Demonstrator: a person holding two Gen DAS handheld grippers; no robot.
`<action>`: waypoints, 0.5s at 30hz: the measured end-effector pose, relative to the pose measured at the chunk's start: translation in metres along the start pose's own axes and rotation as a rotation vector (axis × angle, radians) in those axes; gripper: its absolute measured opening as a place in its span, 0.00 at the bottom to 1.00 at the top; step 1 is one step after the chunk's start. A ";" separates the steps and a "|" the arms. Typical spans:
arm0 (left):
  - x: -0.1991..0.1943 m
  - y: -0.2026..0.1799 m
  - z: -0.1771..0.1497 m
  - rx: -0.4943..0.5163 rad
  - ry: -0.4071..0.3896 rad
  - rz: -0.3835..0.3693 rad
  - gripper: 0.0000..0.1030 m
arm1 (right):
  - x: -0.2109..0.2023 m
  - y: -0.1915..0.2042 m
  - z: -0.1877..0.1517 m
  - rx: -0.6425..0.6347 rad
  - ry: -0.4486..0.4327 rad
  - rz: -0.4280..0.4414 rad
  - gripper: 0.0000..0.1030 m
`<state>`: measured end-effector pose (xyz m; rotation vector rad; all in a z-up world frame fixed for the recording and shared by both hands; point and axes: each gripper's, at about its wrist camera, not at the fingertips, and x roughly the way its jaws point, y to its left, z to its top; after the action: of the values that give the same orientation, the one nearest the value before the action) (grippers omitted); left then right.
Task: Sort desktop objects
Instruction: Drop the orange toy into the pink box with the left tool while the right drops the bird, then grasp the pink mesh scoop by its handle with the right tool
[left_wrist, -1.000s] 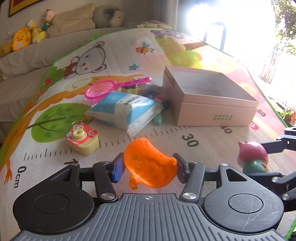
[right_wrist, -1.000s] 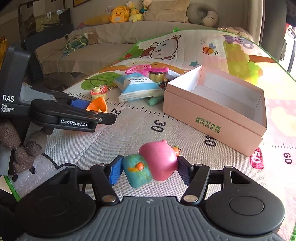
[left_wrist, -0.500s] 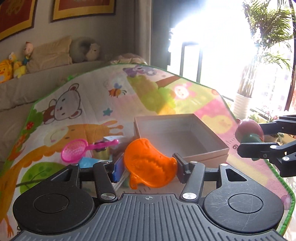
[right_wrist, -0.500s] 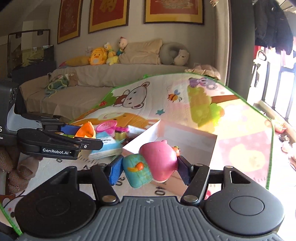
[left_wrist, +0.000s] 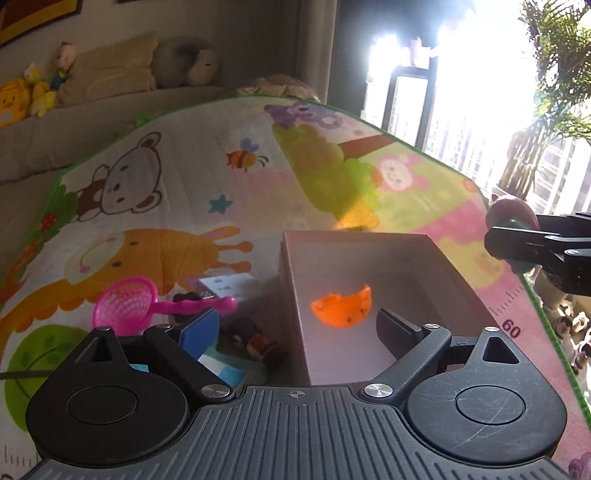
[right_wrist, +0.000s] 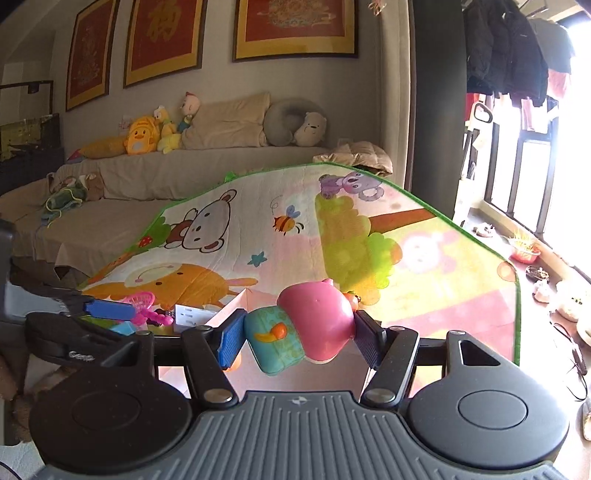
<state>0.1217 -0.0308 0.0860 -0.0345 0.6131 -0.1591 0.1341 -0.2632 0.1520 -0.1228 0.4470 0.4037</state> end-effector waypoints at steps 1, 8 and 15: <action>-0.003 0.004 -0.005 0.002 0.009 0.016 0.93 | 0.013 0.003 -0.001 -0.007 0.021 0.005 0.61; -0.023 0.042 -0.032 -0.050 0.061 0.098 0.94 | 0.077 0.017 -0.014 0.023 0.147 -0.012 0.75; -0.064 0.062 -0.095 -0.023 0.003 0.259 0.97 | 0.056 0.064 -0.010 -0.083 0.115 0.073 0.76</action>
<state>0.0240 0.0420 0.0394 0.0225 0.6171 0.0984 0.1498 -0.1868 0.1162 -0.2113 0.5493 0.4885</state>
